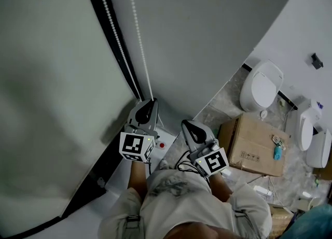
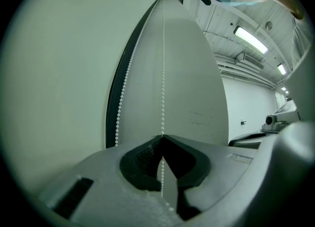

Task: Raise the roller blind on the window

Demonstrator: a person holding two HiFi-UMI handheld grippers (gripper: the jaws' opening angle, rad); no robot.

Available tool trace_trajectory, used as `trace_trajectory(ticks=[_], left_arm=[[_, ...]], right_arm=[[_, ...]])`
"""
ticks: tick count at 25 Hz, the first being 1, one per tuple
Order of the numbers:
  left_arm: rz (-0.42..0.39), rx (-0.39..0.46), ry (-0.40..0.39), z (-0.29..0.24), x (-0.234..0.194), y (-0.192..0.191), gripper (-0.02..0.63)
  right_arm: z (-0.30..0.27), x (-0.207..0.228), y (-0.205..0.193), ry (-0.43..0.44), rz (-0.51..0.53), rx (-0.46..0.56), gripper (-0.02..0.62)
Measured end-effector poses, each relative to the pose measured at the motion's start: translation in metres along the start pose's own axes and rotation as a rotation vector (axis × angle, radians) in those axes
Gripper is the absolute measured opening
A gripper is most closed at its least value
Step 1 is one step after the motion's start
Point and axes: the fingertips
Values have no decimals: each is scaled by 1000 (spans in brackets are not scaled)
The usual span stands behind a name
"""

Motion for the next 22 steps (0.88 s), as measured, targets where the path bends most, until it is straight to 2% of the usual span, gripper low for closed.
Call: trace_trajectory(ticks=[11,22], left_arm=[[76,-20,-37,19,14,-14,9],[97,-14,-49,48,35,-32,9]], right_arm=[[-12,-17,28,114,13,71,14],[-28,-48,101,256,60,218,78]])
Point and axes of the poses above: the fingertips, and each gripper's own axes: z backward along the fingers, x to its right, y out of its top, and after that the axes turned 5 degrees about z, right-handed
